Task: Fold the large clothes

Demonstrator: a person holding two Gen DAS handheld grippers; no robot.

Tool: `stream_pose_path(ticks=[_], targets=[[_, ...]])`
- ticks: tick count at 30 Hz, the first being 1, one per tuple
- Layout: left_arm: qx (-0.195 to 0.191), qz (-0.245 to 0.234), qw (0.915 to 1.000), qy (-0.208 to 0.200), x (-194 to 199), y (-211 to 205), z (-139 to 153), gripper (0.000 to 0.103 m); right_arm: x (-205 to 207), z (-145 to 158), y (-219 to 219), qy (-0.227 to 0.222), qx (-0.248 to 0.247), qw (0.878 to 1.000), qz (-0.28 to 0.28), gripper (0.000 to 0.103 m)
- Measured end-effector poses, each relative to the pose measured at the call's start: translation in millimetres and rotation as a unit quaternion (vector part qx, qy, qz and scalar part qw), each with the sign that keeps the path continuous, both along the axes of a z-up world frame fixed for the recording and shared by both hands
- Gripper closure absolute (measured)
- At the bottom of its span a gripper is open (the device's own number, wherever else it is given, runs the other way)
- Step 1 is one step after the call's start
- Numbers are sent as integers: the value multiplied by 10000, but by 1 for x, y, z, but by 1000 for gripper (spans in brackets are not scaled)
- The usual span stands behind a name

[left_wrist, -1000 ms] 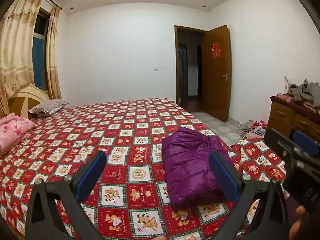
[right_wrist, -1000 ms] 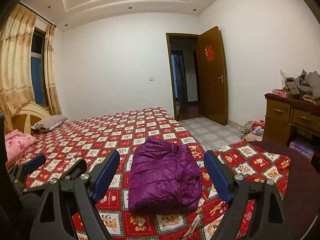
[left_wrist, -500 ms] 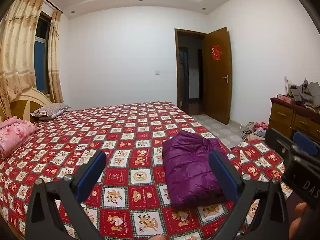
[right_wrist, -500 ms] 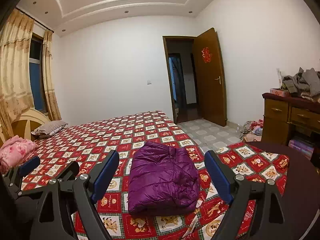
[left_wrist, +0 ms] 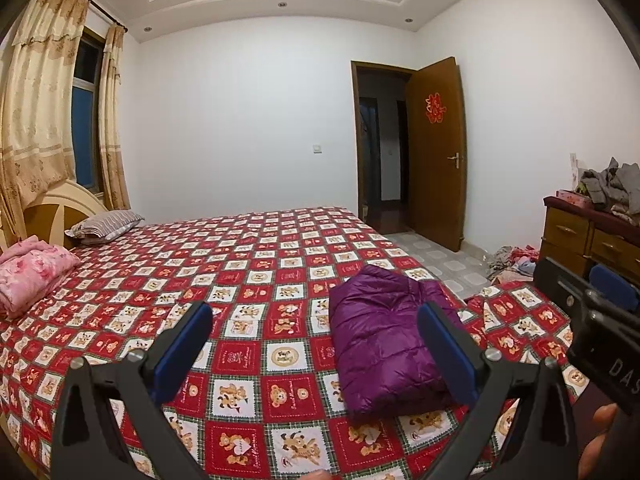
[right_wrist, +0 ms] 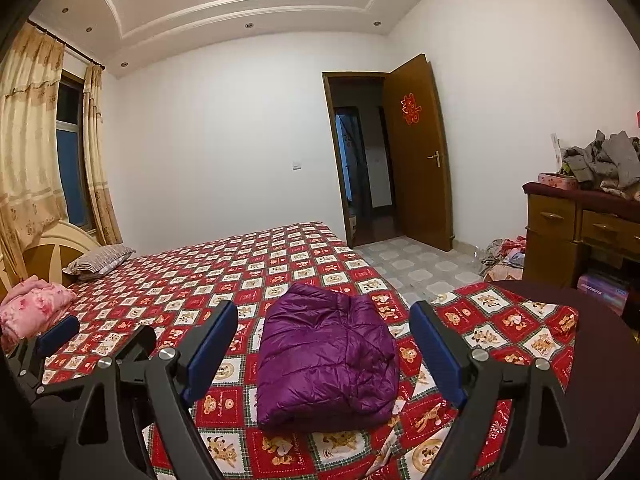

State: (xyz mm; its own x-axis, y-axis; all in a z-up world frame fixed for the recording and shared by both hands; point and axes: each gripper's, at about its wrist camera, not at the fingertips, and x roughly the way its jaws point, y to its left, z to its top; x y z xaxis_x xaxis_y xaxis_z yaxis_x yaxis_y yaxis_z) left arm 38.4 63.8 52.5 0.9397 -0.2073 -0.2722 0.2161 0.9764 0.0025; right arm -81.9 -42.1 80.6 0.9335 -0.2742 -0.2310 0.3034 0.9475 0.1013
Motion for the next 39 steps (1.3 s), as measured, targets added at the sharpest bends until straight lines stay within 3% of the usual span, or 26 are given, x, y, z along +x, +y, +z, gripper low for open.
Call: stream_pose_path(ticks=[39], targets=[[27, 100, 9999, -131, -3, -4, 5, 0, -8, 1, 2, -97, 0, 9998, -157, 15]])
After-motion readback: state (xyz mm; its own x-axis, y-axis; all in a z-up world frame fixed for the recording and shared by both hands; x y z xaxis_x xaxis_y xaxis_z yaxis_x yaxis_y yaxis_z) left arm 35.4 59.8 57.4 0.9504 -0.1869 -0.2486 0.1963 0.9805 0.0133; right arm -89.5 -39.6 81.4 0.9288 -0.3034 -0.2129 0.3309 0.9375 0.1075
